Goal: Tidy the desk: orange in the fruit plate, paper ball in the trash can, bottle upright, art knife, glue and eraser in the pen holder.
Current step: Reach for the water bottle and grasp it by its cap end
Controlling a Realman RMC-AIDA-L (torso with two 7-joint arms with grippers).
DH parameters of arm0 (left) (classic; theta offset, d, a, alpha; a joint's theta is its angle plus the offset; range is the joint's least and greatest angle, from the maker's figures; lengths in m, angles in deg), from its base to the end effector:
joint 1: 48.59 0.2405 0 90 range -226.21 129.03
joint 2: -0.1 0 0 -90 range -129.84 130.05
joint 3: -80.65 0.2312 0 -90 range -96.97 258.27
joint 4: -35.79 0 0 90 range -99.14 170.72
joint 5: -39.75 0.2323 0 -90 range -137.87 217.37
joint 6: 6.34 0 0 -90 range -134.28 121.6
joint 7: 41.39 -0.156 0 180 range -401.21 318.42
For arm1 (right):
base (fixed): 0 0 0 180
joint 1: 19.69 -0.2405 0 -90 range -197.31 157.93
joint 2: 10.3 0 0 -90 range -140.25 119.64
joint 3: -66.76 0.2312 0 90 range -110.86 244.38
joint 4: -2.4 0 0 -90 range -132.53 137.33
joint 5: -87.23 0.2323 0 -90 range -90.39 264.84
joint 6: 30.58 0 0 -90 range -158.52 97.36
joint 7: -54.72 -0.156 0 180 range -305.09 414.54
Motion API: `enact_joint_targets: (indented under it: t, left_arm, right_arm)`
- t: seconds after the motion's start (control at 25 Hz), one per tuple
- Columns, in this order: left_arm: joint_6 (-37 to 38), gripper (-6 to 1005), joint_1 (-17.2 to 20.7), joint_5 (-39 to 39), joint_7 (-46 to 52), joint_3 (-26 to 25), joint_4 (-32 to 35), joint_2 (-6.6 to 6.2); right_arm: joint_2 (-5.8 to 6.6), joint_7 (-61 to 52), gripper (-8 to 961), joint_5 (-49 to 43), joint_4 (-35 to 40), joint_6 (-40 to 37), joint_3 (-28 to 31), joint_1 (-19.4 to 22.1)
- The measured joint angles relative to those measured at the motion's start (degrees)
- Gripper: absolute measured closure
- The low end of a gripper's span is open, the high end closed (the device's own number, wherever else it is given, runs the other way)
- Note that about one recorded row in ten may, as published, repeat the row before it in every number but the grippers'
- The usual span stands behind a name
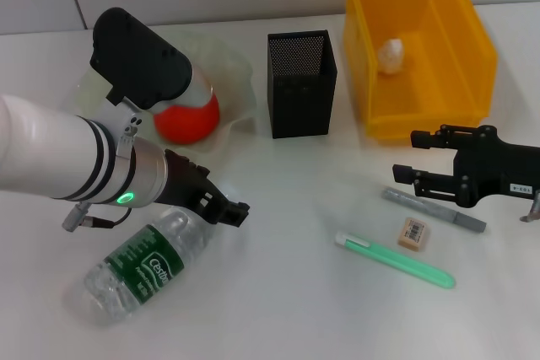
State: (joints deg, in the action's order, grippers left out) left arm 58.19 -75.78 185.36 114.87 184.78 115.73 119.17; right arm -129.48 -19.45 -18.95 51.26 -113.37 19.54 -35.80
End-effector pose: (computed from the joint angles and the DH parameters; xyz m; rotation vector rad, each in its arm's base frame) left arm -0.1343 0.3464 -0.0788 -2.6030 -0.7169 0.2998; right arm 0.2995 0.3148 0.0316 -2.5396 0.5443 0.5439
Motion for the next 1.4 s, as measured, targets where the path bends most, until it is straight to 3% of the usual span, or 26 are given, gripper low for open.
enact_joint_targets:
  t: [1.08,1.24,1.4]
  left_arm:
    - [-1.5,259,-2.2,-0.3,-0.1,1.0,-4.2,0.10]
    - [-1.6,385,-2.2,-0.3,-0.1,1.0,-4.3,0.11]
    - [-1.7,403,-2.2,-0.3,-0.1,1.1,-4.3,0.12]
  right_arm:
    - [0.09,-0.2,338,0.5,0.0,0.0,0.2,-0.3]
    - [0.09,-0.1,339,0.4,0.0,0.0,0.2,-0.3]
    - [0.09,-0.1,340,0.4,0.0,0.0,0.2,-0.3]
